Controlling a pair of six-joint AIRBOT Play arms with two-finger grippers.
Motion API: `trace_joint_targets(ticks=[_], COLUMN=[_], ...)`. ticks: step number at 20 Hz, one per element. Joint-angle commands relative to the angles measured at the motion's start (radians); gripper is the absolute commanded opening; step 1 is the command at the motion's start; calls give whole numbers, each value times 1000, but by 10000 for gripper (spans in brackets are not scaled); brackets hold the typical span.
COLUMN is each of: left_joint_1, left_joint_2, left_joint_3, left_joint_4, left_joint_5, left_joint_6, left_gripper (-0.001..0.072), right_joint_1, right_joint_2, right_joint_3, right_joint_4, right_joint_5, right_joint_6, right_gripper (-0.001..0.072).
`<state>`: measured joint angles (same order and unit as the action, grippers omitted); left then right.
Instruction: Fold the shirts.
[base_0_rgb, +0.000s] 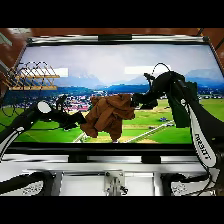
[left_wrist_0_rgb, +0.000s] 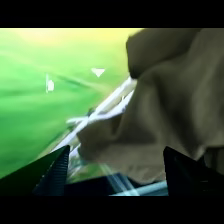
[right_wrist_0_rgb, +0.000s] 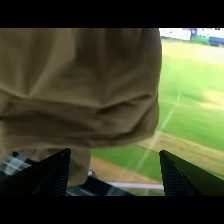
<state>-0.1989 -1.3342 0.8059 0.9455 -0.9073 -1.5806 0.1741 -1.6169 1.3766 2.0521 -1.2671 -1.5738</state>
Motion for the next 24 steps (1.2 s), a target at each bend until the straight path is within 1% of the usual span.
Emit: trace_joint_targets(ticks=[1,2,3,4,5,6,7,8,9,11,13,14,15,16,17,18,21,22,24], left_joint_1=[-47,-50,-50,-49,-49,-49,-49,-49,-49,-49,-49,-49,-49,-48,-42,-30,16,28,38], left_joint_2=[-54,-59,-59,-59,-59,-59,-59,-59,-57,-49,-26,-8,12,34,61,89,187,225,317], left_joint_3=[-15,-14,-15,-14,-14,-14,-14,-14,-14,-14,-14,-12,-6,3,20,52,254,347,570], left_joint_4=[-56,-56,-56,-56,-56,-56,-56,-56,-56,-56,-56,-56,-56,-53,-45,-2,200,258,336], left_joint_5=[119,125,131,142,157,169,177,179,177,175,183,186,186,190,190,183,89,61,53], left_joint_6=[2,1,2,1,2,1,2,2,2,6,55,68,79,81,81,85,93,93,97], left_gripper=[703,674,555,470,406,322,187,73,36,36,36,36,36,36,36,35,34,34,34], right_joint_1=[0,0,0,0,0,0,0,0,1,0,10,18,30,42,48,49,39,39,39], right_joint_2=[-39,-49,-57,-62,-63,-63,-63,-63,-65,-84,-119,-134,-144,-145,-135,-117,3,60,196], right_joint_3=[-2,-2,-2,-2,-1,-1,-1,-1,-2,-2,-2,-2,-1,-1,7,26,159,219,348], right_joint_4=[34,61,81,106,134,181,219,227,219,212,213,214,213,214,219,208,91,50,-20], right_joint_5=[76,87,101,124,152,180,201,222,237,251,248,248,247,246,232,197,5,-43,-49], right_joint_6=[26,25,20,7,-4,-22,-29,-29,-27,-5,8,11,11,11,-5,-56,-249,-287,-310], right_gripper=[663,663,663,663,663,663,663,663,662,662,661,608,368,49,58,58,58,58,57])
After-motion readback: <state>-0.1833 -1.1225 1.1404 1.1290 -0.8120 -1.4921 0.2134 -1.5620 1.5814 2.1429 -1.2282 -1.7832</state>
